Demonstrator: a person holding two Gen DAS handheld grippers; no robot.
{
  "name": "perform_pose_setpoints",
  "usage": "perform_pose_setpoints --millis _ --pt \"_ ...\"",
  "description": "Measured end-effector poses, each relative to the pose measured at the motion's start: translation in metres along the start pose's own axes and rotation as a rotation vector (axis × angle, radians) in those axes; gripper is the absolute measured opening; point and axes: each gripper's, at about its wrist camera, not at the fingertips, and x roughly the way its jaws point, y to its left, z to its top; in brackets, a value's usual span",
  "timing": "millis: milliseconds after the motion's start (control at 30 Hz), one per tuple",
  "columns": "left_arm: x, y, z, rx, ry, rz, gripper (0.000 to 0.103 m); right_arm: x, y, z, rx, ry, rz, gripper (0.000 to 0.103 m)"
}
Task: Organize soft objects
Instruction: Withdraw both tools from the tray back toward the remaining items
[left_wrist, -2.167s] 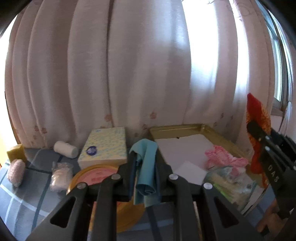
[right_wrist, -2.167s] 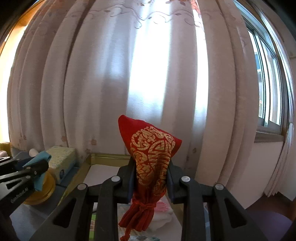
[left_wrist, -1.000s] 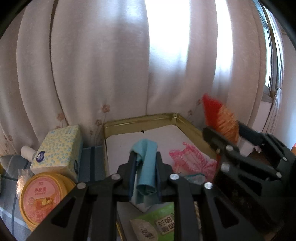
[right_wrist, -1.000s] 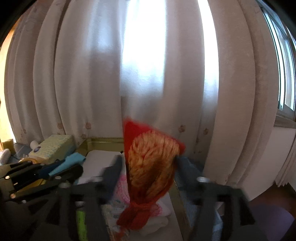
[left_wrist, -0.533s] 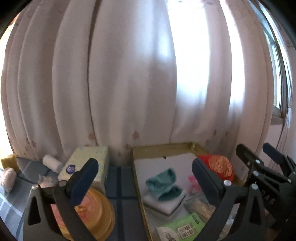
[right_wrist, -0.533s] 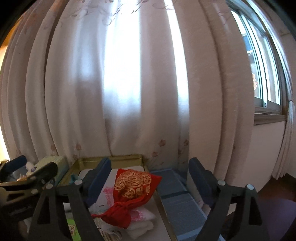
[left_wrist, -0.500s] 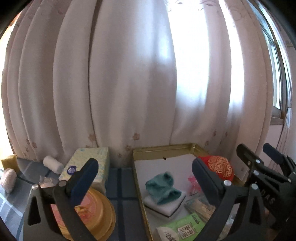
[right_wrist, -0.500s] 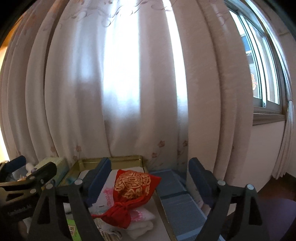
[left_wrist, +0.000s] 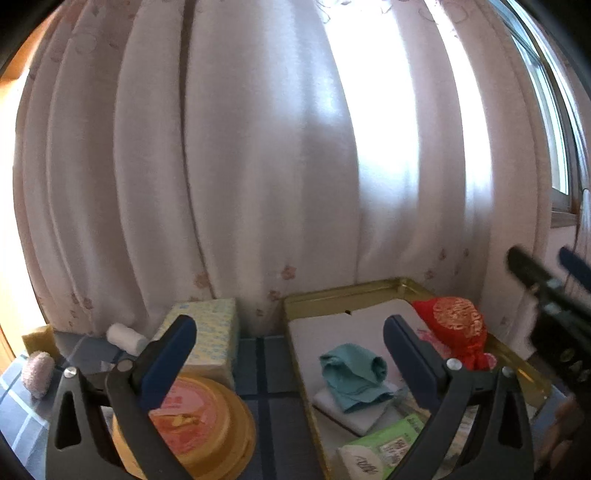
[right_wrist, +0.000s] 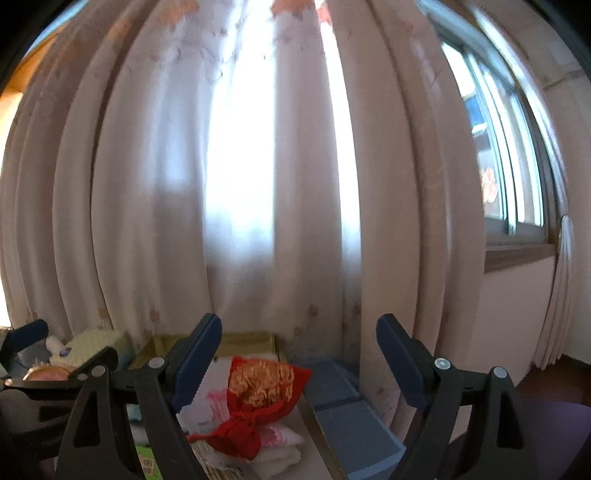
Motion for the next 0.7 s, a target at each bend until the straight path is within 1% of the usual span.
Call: perform_pose_setpoints --millis 100,200,433,700 --pt "-0.003 0.001 -0.002 0.015 -0.025 0.040 0.103 -0.007 0.003 0.001 -0.015 -0.038 -0.029 0.088" --pt "-0.004 0.004 -0.003 0.017 -0.019 0.034 0.103 -0.008 0.005 0.001 -0.021 -0.041 -0.040 0.088" --pt "-0.006 0.010 -0.004 -0.004 -0.001 0.031 0.103 -0.012 -0.002 0.000 0.016 -0.030 -0.065 0.088" --pt "-0.008 0.015 -0.006 -0.021 0.010 0.027 0.103 -0.021 -0.001 0.000 0.011 -0.056 -0.087 0.088"
